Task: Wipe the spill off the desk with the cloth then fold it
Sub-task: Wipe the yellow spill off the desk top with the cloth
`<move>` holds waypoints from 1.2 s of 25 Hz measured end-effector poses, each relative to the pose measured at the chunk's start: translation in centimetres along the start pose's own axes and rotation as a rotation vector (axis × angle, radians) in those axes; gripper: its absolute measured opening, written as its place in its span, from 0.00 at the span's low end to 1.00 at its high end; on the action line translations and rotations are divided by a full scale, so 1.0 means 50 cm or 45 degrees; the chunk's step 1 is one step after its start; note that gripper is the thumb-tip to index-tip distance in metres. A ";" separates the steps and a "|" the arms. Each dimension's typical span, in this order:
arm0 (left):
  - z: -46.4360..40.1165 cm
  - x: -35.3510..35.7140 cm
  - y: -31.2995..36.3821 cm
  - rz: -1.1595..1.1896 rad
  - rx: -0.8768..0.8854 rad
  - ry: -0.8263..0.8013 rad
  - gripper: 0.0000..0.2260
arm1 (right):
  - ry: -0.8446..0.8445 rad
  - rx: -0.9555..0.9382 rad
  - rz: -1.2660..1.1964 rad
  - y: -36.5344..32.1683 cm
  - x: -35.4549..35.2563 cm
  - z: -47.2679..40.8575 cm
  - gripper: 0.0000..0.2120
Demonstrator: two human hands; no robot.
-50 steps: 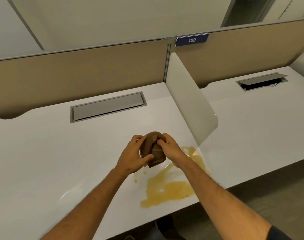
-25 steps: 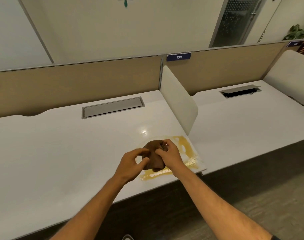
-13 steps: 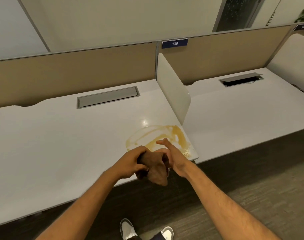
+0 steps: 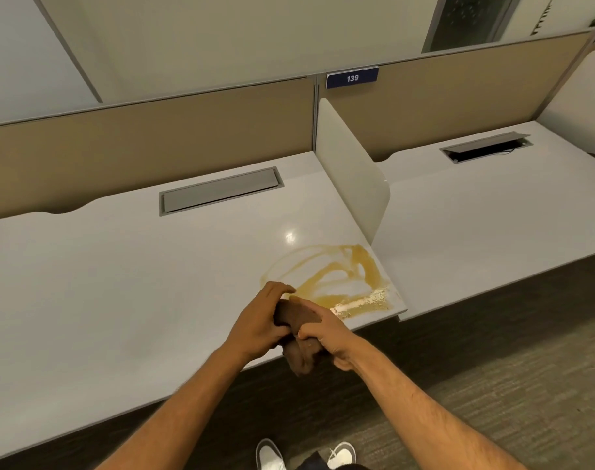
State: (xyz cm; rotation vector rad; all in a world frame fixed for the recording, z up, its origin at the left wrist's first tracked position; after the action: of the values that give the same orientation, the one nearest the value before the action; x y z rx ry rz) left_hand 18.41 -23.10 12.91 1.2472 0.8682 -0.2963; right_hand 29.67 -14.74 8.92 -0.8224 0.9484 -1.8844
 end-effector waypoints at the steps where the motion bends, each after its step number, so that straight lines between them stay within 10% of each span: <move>1: -0.003 -0.005 -0.020 0.000 -0.021 0.006 0.30 | 0.063 0.014 -0.041 0.006 0.001 -0.012 0.33; 15: -0.048 0.051 -0.456 -0.245 -0.462 -0.191 0.37 | 0.517 -0.101 0.044 0.042 -0.015 -0.211 0.29; 23: -0.135 0.110 -0.615 -0.618 -0.355 -0.218 0.35 | 0.723 -0.457 0.788 0.013 -0.060 -0.411 0.33; 30: -0.128 0.128 -0.641 -0.699 -0.300 -0.091 0.34 | 0.486 -0.179 1.622 0.129 -0.024 -0.562 0.40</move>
State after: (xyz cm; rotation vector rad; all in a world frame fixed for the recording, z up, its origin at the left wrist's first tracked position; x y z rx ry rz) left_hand -0.30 -26.27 -14.47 0.7587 1.1407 -0.6515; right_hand 9.74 -7.72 -10.74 0.1600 1.3775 -0.8361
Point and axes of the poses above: each hand's wrist, its own z-axis away from the middle knuckle, its own x-axis out of the palm, y = z × x, the point moved 7 cm from there along -z, towards the middle knuckle, and after that the axes turned 2 degrees about -z, right-handed, at the moved point
